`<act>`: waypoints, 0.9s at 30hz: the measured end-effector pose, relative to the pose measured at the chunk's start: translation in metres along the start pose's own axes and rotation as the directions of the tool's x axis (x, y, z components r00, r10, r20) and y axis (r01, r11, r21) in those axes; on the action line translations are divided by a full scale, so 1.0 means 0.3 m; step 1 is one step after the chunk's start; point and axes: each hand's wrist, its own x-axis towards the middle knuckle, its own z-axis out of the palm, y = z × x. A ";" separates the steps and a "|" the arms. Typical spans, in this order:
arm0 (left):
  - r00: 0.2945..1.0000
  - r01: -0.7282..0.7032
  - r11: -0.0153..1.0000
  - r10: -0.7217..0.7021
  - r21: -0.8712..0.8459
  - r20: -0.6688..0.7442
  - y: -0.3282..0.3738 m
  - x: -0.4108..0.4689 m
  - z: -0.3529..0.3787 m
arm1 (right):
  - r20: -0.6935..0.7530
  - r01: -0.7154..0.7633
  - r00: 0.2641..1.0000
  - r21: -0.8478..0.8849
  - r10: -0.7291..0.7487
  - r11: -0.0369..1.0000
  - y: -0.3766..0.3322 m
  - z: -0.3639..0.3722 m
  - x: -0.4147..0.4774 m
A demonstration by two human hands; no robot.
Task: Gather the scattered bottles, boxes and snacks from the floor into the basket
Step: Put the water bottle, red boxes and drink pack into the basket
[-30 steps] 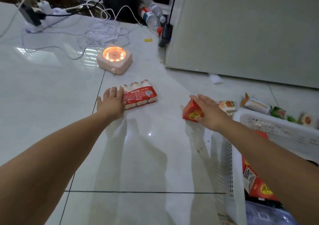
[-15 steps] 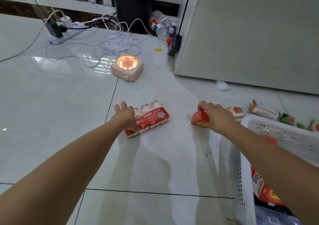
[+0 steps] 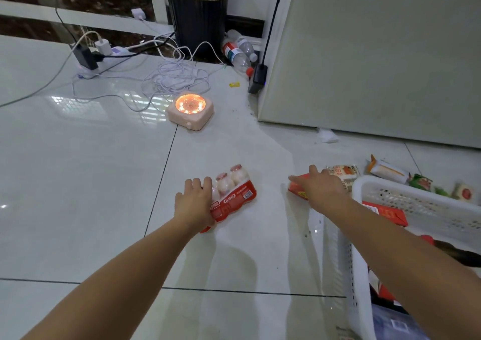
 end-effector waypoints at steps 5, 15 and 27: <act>0.994 0.016 0.994 -0.005 -0.105 0.107 0.019 0.001 -0.017 | 0.018 0.015 1.000 0.023 -0.015 1.000 0.019 -0.018 -0.021; 0.986 0.058 0.945 -0.003 -0.322 0.169 0.118 -0.036 -0.095 | -0.185 0.123 0.978 0.120 -0.100 0.985 0.281 -0.045 -0.105; 0.968 -0.249 0.859 0.240 -0.447 -0.080 0.603 -0.090 -0.422 | -0.203 -0.249 0.862 0.629 0.465 0.736 0.831 0.120 -0.478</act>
